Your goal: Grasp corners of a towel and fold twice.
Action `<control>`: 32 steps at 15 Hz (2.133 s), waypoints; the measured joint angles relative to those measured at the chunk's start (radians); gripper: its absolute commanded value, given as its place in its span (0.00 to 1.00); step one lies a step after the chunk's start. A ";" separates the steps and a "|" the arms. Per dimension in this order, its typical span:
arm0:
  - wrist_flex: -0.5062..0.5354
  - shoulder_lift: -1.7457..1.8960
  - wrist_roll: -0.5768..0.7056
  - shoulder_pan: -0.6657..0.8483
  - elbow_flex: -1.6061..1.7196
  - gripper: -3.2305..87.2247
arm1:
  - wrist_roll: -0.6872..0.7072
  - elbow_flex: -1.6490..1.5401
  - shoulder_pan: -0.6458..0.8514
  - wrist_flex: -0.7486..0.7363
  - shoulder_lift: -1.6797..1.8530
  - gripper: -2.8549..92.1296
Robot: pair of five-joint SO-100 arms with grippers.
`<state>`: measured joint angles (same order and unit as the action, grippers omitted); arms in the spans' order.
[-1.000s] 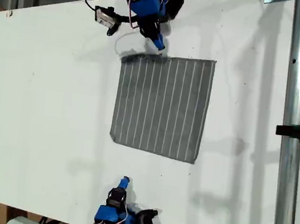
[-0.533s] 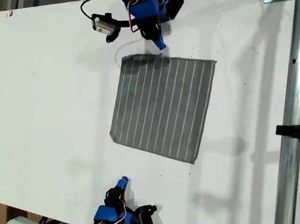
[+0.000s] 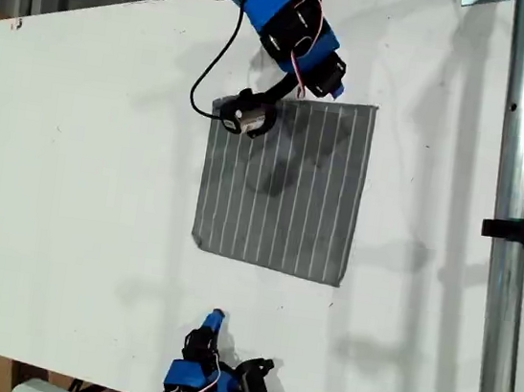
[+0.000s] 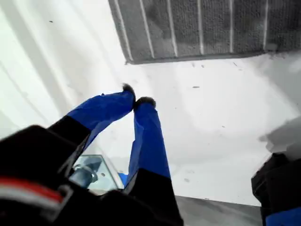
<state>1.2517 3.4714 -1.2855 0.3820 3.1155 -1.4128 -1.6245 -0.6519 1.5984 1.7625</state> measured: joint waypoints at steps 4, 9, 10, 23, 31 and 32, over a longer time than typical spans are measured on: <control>0.000 0.000 0.000 0.000 0.000 0.01 | 0.009 0.123 0.011 0.049 -0.069 0.46; 0.000 0.000 -0.002 0.000 0.000 0.01 | -0.018 0.012 0.015 0.025 -0.204 0.46; 0.000 0.000 -0.002 0.000 0.000 0.01 | -0.021 0.002 0.008 0.000 -0.259 0.46; 0.000 0.000 -0.002 0.000 0.000 0.01 | -0.032 -0.087 0.140 -0.230 -0.304 0.04; 0.000 0.000 -0.002 0.000 0.000 0.01 | 0.015 -0.012 0.186 -0.201 -0.147 0.23; 0.000 0.000 -0.002 0.000 0.000 0.01 | 0.020 -0.012 0.212 -0.195 -0.107 0.07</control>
<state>1.2517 3.4714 -1.2870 0.3820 3.1155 -1.3929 -1.6368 -0.4403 1.4036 1.6552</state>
